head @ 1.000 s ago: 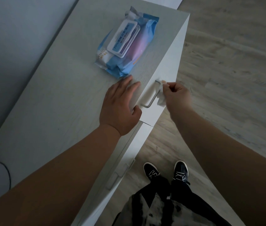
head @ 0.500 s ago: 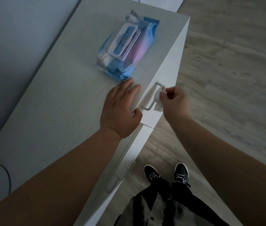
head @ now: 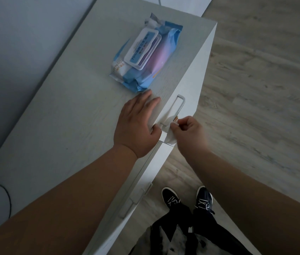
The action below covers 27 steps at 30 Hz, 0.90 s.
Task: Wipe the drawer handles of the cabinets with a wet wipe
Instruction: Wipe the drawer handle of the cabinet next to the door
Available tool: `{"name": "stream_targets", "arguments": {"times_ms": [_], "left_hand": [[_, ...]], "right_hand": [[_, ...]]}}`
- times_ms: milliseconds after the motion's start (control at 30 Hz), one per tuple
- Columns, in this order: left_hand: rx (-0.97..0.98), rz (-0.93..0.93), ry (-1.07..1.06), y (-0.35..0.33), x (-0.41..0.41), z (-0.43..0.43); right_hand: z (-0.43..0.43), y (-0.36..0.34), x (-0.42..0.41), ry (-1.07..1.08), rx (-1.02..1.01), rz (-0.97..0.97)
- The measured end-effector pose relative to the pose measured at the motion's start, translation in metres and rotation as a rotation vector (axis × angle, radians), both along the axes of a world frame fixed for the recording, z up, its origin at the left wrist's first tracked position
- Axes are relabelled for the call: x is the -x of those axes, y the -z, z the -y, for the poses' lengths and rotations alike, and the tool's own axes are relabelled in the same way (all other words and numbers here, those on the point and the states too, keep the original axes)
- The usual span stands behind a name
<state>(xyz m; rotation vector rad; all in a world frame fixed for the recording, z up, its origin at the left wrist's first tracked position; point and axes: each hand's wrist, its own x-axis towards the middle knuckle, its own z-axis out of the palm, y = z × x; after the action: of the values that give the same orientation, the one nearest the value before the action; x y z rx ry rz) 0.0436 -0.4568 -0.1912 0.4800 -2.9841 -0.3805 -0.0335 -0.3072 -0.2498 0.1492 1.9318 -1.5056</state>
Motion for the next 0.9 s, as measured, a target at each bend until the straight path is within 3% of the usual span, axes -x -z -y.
{"name": "stream_targets", "arguments": {"times_ms": [467,900], "left_hand": [[0.005,-0.007,0.003,0.0,0.001,-0.001],[-0.002,-0.007,-0.009,-0.001,0.001,-0.001]], "right_hand": [[0.007,-0.013,-0.018,0.032,-0.051,0.021],[0.023,-0.014,-0.027,0.177,0.019,0.189]]}}
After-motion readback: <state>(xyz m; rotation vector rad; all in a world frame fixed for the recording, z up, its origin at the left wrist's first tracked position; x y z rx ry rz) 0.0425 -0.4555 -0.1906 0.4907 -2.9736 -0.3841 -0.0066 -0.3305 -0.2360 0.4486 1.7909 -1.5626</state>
